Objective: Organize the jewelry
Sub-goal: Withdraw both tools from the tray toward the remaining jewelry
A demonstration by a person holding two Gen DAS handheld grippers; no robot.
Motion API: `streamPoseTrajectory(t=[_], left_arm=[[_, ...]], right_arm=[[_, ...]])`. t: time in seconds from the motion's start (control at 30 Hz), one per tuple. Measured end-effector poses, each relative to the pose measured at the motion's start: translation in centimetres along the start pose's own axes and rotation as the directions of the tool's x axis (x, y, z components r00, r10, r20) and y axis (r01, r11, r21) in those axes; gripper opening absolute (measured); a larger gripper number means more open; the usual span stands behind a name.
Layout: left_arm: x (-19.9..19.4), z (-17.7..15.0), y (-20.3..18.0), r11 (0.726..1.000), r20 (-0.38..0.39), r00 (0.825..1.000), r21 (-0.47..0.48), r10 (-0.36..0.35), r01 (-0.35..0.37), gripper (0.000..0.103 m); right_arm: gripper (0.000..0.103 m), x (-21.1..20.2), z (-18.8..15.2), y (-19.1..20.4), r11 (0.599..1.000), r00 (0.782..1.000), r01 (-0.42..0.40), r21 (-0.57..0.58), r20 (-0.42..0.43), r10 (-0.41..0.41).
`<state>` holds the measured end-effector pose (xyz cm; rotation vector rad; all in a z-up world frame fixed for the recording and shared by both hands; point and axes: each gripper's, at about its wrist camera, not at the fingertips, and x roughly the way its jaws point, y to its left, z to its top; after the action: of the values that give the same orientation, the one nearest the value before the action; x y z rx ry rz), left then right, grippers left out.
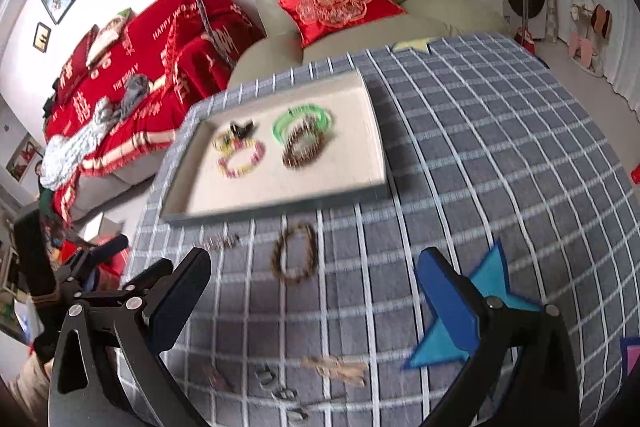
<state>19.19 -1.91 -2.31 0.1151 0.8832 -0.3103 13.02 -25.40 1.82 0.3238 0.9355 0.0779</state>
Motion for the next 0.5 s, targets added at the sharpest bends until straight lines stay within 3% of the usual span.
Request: streamPoseTrajectory(t=[0.27, 0.5], left_arm=[[-1.8, -4.4, -1.5, 0.999, -0.043, 0.998, 0.021, -0.047, 0.048, 0.103], [-2.6, -7.0, -2.7, 0.997, -0.073, 0.994, -0.006, -0.082, 0.081, 0.103]], right_arm=[[0.103, 0.6, -5.0, -1.0, 0.997, 0.996, 0.024, -0.068, -0.090, -0.030], [0.103, 1.0, -7.4, -0.6, 0.974, 0.991, 0.027, -0.226, -0.125, -0.056]])
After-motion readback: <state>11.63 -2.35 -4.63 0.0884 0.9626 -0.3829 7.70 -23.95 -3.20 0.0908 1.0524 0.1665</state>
